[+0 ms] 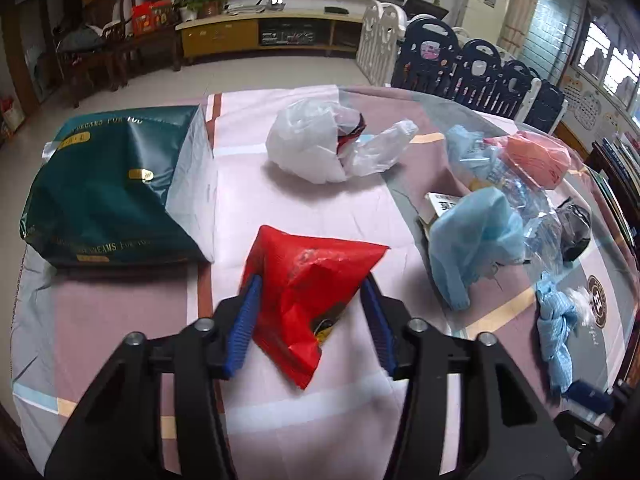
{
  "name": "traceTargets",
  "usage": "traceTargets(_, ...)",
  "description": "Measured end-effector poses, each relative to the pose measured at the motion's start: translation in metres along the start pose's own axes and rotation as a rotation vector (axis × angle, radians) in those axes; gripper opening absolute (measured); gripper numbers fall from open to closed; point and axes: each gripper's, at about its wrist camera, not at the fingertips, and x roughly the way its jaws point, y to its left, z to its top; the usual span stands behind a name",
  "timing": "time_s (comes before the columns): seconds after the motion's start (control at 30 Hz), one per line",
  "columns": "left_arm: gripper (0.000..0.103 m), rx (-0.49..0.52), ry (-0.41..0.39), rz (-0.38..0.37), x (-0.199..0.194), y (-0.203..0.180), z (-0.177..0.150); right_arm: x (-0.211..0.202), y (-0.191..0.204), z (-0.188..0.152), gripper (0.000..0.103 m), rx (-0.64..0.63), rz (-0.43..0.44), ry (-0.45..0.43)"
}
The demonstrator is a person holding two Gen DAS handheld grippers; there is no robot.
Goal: Collect trash
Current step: 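Grasp the blue cloth with the right gripper while the left grasps the red plastic bag, then lift the red bag and blue cloth and carry both over the wastebasket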
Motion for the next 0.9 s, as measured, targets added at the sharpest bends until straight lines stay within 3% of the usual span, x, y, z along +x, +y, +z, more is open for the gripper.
traceTargets(0.1, 0.031, -0.061, 0.025, -0.062, -0.006, 0.01, -0.006, -0.012, -0.011, 0.001, 0.056, 0.041, -0.022, -0.037)
traceTargets(0.3, 0.026, -0.159, 0.001, -0.116, -0.052, 0.02, -0.035, -0.017, -0.038, -0.003, 0.056, 0.145, -0.027, -0.023)
traceTargets(0.47, 0.026, -0.174, -0.073, -0.057, -0.096, 0.022, -0.066, -0.014, -0.025, 0.001, 0.056, 0.091, -0.036, -0.029)
traceTargets(0.57, 0.026, -0.168, -0.09, -0.011, -0.109, 0.022, -0.08, 0.002, -0.009, 0.012, 0.056, 0.011, -0.108, -0.027)
traceTargets(0.73, 0.026, -0.133, -0.1, 0.025, -0.114, 0.018, -0.088, 0.04, -0.004, 0.028, 0.056, 0.009, -0.206, 0.012)
traceTargets(0.77, 0.026, -0.126, -0.105, 0.032, -0.113, 0.019, -0.088, 0.045, -0.002, 0.028, 0.055, 0.001, -0.229, 0.016)
traceTargets(0.83, 0.026, -0.111, -0.116, 0.041, -0.116, 0.017, -0.088, 0.053, -0.001, 0.027, 0.035, -0.005, -0.245, 0.03)
traceTargets(0.9, 0.026, -0.096, -0.123, 0.051, -0.117, 0.016, -0.088, 0.053, 0.001, 0.022, 0.03, -0.013, -0.256, 0.022)
